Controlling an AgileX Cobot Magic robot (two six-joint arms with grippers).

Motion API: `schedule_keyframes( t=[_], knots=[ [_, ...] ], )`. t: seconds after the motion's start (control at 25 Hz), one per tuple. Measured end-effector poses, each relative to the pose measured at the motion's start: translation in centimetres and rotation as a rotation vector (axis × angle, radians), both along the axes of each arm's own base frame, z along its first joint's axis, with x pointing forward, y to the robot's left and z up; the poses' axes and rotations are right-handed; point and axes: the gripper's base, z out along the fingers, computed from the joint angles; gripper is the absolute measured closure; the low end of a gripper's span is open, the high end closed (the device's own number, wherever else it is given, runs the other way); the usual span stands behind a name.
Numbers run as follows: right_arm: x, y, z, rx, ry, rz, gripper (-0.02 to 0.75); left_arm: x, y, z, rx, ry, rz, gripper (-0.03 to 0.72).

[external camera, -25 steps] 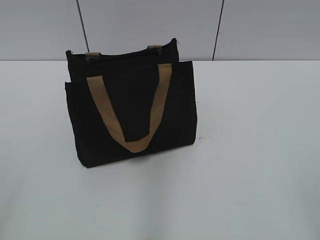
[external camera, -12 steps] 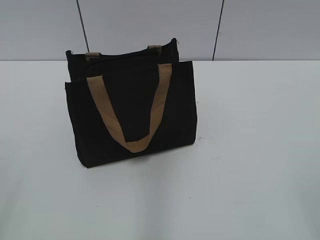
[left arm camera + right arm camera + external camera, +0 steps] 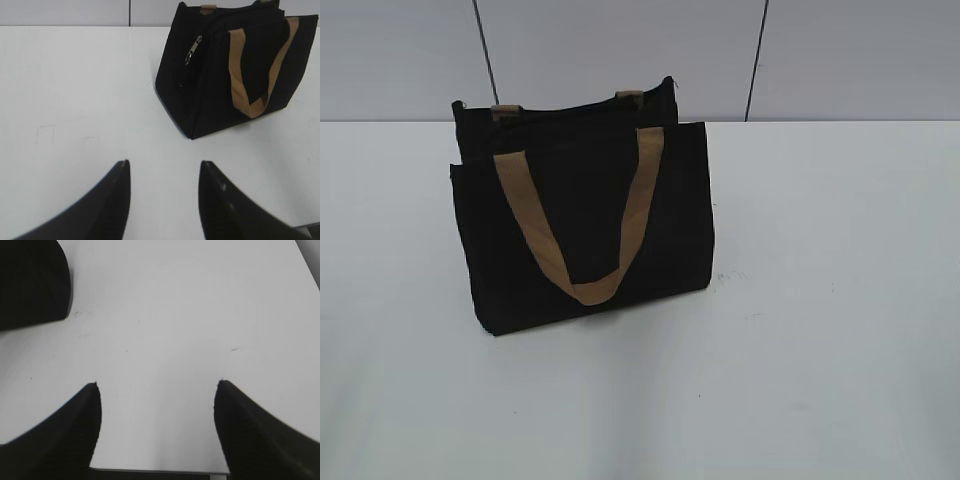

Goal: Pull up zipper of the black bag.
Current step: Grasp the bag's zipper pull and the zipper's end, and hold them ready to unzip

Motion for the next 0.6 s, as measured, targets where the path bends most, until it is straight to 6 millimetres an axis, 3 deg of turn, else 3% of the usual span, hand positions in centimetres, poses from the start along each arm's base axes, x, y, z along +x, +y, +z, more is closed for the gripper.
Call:
schedule_keyframes(
  t=[0.52,0.6],
  knots=[
    [0.0,0.0,0.0,0.0,0.0,0.0,0.194,0.0,0.0,0.0,0.0,0.0,0.0,0.346],
    [0.0,0.0,0.0,0.0,0.0,0.0,0.194,0.0,0.0,0.0,0.0,0.0,0.0,0.316]
  ],
)
